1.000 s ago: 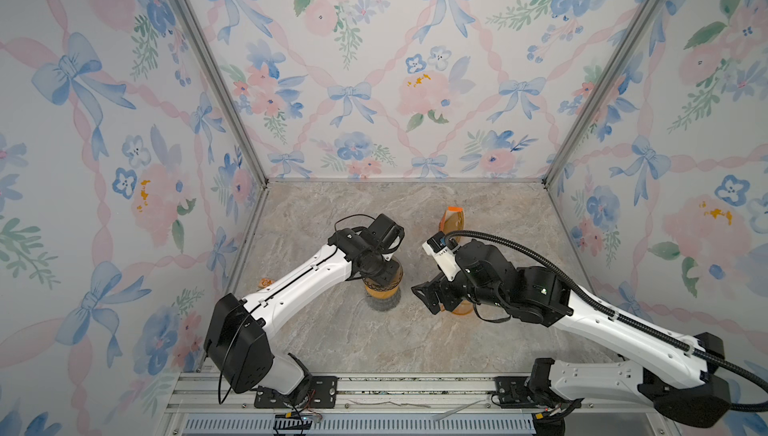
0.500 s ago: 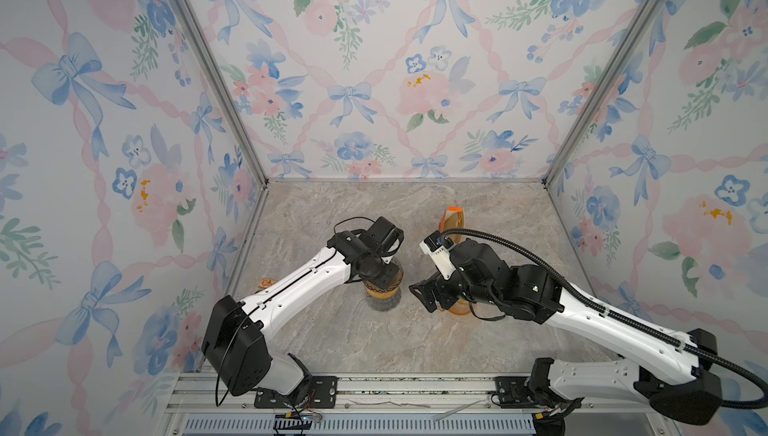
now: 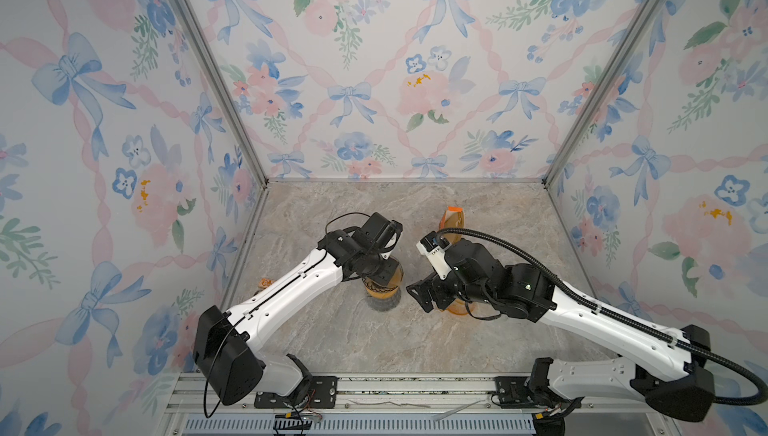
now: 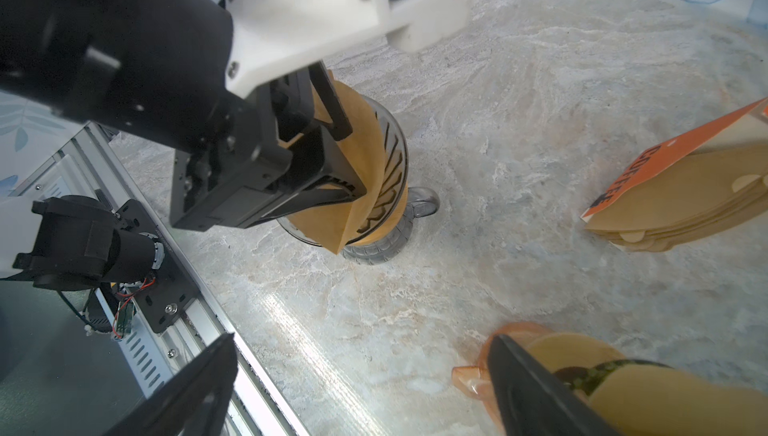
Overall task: Place the coffee filter in the dripper
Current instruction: 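Bring the right gripper to the dripper rim beside the left gripper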
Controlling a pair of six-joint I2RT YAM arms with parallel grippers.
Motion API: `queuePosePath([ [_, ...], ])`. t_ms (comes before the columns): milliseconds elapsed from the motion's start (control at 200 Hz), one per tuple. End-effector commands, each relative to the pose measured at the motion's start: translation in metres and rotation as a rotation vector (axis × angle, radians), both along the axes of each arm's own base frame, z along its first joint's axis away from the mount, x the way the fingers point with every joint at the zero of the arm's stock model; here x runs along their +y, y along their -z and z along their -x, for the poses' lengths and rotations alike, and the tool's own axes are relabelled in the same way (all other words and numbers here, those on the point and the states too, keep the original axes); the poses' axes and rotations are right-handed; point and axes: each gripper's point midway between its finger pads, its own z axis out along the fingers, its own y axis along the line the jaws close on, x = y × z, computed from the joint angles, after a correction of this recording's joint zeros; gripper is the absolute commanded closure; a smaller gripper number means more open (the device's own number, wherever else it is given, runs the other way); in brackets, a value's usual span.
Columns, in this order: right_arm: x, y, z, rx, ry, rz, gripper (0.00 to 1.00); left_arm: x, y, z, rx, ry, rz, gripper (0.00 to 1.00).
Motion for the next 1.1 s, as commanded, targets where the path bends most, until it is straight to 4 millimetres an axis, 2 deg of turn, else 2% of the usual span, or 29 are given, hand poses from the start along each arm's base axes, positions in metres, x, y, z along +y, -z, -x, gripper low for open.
queuePosePath([
  [0,0.005,-0.017,-0.006,-0.009,0.013,-0.048,0.04,-0.006,-0.027,0.005,-0.037,0.016,0.077,0.53],
  [300,0.010,-0.011,-0.008,0.007,0.014,-0.048,0.04,0.000,-0.020,0.003,-0.027,-0.022,0.051,0.61],
  [520,0.012,-0.008,-0.015,0.026,0.048,-0.046,0.04,0.011,-0.046,-0.002,-0.054,-0.123,0.136,0.55],
  [625,0.014,-0.006,-0.020,0.034,0.060,-0.041,0.04,0.026,-0.054,-0.005,-0.078,-0.179,0.150,0.53],
  [785,0.016,0.002,-0.036,0.081,0.114,-0.021,0.04,0.051,-0.043,-0.010,-0.049,-0.244,0.146,0.51],
  [1095,0.036,0.020,-0.058,0.147,0.123,0.006,0.04,0.054,-0.004,0.003,0.066,-0.215,0.115,0.40],
])
